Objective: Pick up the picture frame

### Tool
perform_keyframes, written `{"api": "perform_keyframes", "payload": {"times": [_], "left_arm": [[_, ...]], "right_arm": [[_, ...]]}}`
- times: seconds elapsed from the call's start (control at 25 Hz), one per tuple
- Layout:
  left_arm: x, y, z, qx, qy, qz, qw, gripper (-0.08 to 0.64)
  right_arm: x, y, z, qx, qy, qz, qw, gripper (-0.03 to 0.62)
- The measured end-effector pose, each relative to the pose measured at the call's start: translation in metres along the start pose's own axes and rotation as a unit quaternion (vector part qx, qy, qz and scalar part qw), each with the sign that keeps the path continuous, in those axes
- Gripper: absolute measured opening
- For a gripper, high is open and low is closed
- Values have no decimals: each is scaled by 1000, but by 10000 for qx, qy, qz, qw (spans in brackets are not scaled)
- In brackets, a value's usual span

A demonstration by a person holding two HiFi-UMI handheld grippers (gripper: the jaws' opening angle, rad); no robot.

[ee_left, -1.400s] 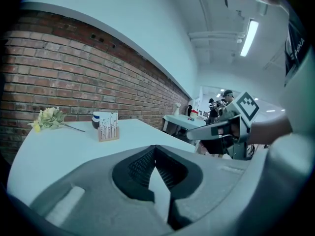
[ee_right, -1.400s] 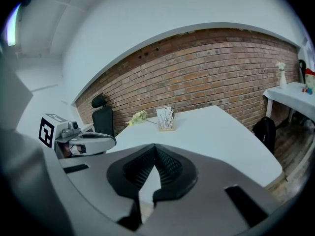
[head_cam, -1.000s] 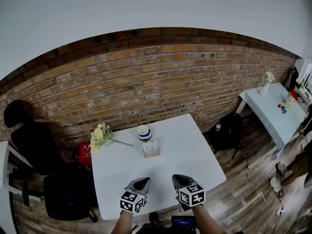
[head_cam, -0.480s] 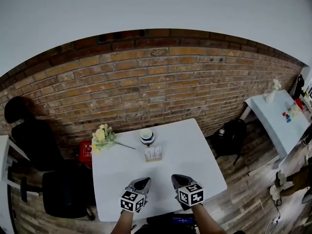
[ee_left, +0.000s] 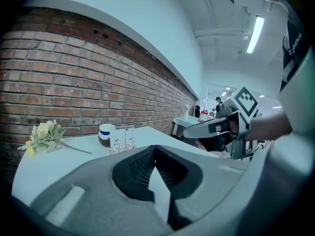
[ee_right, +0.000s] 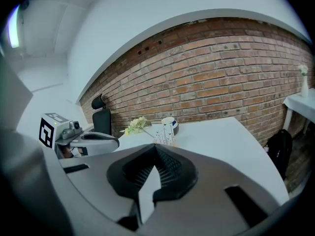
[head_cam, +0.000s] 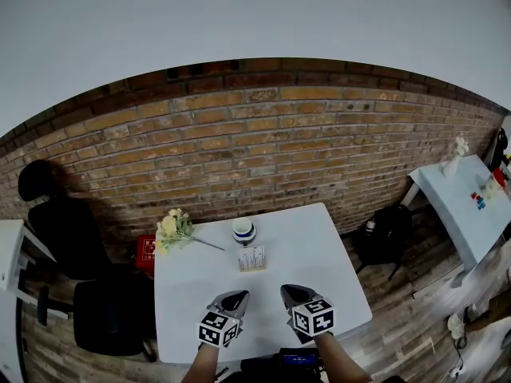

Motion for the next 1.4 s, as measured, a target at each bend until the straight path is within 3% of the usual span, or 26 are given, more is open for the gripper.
{"api": "perform_keyframes", "payload": {"times": [0.76, 1.08, 1.24, 1.4], "left_arm": [[8, 15, -2, -59, -195, -227, 9995, 11], [16, 5, -8, 16, -272, -448, 9986, 11], [25, -15, -8, 20, -300, -453, 9985, 12], [45, -43, -4, 48, -384, -534, 9978, 12]], "right_arm": [[-4, 20, 3, 28, -173, -322, 9993, 8], [4, 39, -18, -117, -246, -545, 9981, 8], [23, 44, -26, -151, -232, -435, 9987, 8], [52, 49, -35, -235, -64, -69, 9997, 9]]}}
Point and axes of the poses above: the fingertips, and each gripper's own axes: x forward along the fingers, y to its right, z out of its underside, the point moved 10 cm from there along -x, backward along the fingers, and after that the axes turned 12 degrees about x, right-handed, at the moved point
